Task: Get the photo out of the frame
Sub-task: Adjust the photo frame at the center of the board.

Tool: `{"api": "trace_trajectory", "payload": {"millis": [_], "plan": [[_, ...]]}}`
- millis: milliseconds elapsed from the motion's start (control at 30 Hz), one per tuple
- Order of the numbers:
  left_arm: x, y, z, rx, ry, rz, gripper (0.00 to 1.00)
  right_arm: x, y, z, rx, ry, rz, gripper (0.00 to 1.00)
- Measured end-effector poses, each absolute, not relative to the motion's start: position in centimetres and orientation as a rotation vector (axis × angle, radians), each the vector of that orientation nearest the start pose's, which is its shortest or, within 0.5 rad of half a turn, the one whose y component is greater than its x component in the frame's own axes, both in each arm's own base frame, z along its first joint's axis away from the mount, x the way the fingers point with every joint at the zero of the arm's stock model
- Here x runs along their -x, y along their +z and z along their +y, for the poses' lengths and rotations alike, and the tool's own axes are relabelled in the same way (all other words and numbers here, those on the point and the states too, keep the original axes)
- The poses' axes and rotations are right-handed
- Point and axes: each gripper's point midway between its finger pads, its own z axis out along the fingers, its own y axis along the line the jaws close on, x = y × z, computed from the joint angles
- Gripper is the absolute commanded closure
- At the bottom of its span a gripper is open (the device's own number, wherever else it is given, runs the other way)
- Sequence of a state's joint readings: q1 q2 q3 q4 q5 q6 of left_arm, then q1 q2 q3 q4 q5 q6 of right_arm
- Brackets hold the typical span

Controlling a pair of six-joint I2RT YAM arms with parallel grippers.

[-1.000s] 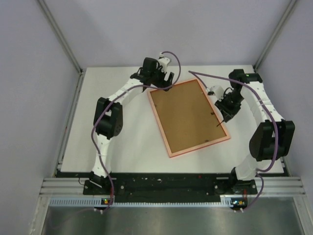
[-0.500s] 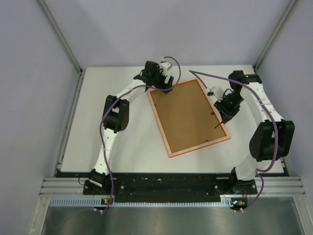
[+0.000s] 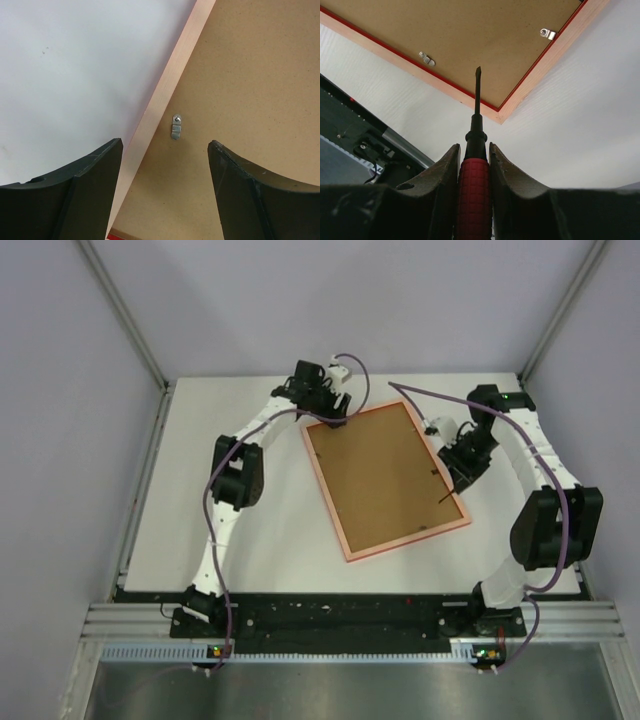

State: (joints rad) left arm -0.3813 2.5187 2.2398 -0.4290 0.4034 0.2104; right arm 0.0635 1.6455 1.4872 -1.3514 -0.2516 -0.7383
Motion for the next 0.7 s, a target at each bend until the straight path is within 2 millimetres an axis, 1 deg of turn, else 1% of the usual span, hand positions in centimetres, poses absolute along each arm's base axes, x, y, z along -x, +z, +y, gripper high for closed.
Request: {"api": "trace_trajectory", "payload": {"millis": [100, 167, 233, 300, 333, 567, 633, 700], "plan": [[-56.9, 6.7, -29.4, -0.888, -0.515, 2.128, 0.26, -27.5, 14.7, 3.4, 1.170, 0.321, 2.741, 1.00], [-56.2, 5.9, -29.0, -0.905, -0.491, 2.168, 0.26, -27.7, 14.8, 3.4, 1.166, 0.315, 2.736, 1.00], [-56.1, 5.8, -28.8, -0.922, -0.460, 2.177, 0.25, -27.7, 15.0, 3.4, 1.166, 0.309, 2.729, 1.00], [-56.1, 5.7, -28.6, -0.928, -0.433, 2.180, 0.20, -27.7, 15.1, 3.5, 1.169, 0.307, 2.726, 1.00], [-56.2, 5.6, -28.4, -0.930, -0.422, 2.180, 0.20, -27.7, 15.1, 3.5, 1.172, 0.305, 2.723, 1.00], [-57.2, 5.5, -26.9, -0.902, -0.342, 2.191, 0.20, -27.3, 15.3, 3.3, 1.181, 0.273, 2.719, 1.00], [-57.6, 5.4, -26.7, -0.894, -0.333, 2.180, 0.23, -26.8, 14.9, 3.2, 1.185, 0.274, 2.738, 1.00], [-57.7, 5.2, -26.4, -0.894, -0.325, 2.181, 0.32, -26.3, 14.4, 2.9, 1.188, 0.267, 2.764, 1.00]]}}
